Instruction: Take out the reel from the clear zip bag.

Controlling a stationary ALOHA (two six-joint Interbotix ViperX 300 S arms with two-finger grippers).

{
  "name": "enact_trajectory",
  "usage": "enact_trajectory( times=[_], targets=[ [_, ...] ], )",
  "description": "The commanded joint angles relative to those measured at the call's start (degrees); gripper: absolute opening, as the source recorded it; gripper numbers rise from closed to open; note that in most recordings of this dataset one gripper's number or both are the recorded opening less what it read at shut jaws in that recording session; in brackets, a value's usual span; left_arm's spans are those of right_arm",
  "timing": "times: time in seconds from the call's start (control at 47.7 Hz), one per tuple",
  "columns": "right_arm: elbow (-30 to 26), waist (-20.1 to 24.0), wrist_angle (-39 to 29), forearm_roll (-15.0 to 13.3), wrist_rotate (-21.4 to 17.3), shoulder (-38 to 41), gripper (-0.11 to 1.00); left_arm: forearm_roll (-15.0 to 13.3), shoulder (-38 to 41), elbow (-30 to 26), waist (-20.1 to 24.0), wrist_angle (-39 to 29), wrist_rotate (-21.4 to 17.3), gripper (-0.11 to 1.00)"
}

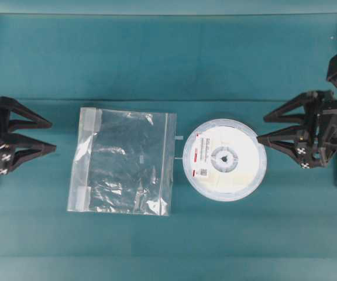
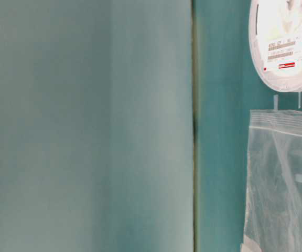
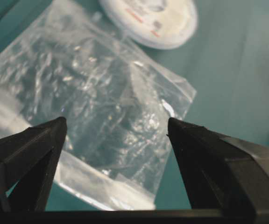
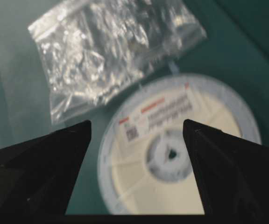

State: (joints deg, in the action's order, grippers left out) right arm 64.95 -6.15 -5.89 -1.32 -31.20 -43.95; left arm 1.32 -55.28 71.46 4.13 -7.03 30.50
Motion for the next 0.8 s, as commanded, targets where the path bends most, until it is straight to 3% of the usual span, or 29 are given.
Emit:
enact_trajectory(
  times=[0.0, 0.21, 0.378, 0.776],
  targets=[
    [-1.41, 0.53, 1.23, -3.6, 0.88, -0.62, 0.94, 0.26, -0.62, -1.93, -0.62, 0.18, -2.81, 0.94],
    [-1.41, 1.32, 3.87, -8.35, 0.88, -3.25, 0.94, 0.26, -1.85, -3.34, -0.62, 0.26, -8.88, 0.94],
    [-1.49, 1.93, 4.92, -11.78, 0.88, -6.24, 0.94, 0.26, -2.46, -3.87, -0.62, 0.26, -10.28, 0.94],
    [-1.76, 2.64, 3.87, -14.85, 0.97, -10.9, 0.94, 0.26, -4.04, -5.54, -0.79, 0.26, -12.3, 0.94]
  ],
)
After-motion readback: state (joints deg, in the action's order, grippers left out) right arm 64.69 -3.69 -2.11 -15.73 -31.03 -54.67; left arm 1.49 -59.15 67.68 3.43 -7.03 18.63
